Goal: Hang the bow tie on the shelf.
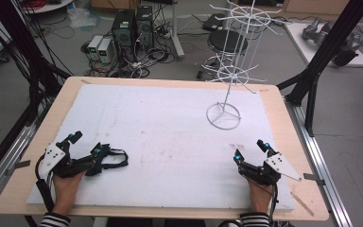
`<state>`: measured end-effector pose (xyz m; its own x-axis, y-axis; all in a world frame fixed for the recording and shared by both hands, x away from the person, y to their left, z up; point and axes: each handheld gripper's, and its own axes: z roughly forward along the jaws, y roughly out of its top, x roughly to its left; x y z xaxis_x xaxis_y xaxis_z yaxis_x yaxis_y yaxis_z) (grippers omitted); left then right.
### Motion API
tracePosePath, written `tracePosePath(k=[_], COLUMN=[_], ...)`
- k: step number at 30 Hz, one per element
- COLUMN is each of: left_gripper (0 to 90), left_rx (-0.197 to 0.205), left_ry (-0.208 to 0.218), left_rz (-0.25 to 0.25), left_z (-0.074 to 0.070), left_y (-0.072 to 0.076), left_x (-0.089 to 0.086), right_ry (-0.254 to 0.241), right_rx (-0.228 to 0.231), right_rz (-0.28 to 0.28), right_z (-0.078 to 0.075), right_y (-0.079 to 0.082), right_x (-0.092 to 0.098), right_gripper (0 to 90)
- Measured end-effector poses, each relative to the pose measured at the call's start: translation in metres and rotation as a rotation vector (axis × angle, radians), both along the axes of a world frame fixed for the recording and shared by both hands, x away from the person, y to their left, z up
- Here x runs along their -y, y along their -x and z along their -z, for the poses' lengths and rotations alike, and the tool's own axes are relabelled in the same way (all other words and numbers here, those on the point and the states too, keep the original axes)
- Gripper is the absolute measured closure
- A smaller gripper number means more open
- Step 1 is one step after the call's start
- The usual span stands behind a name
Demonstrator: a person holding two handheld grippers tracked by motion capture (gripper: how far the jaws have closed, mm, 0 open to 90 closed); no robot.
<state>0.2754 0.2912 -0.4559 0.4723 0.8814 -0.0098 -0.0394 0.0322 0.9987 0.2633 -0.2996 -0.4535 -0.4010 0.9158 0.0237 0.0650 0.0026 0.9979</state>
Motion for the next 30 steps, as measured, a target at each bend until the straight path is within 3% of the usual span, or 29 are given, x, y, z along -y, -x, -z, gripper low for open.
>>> tracePosePath(k=[20,30], left_gripper=[12.9,12.9], left_rx=[-0.005,-0.045], left_ry=[-0.014,-0.055], left_rz=[-0.008,-0.007], left_z=[-0.0005,-0.0031], left_y=[-0.0005,-0.0039], left_x=[0.0017,0.0053], right_ry=[-0.002,0.001], right_rx=[0.005,0.006], right_rz=[0.006,0.003], right_z=[0.0002,0.0002], right_y=[0.0007,0.0005], right_x=[-0.0001,0.0000], right_gripper=[8.6,8.6])
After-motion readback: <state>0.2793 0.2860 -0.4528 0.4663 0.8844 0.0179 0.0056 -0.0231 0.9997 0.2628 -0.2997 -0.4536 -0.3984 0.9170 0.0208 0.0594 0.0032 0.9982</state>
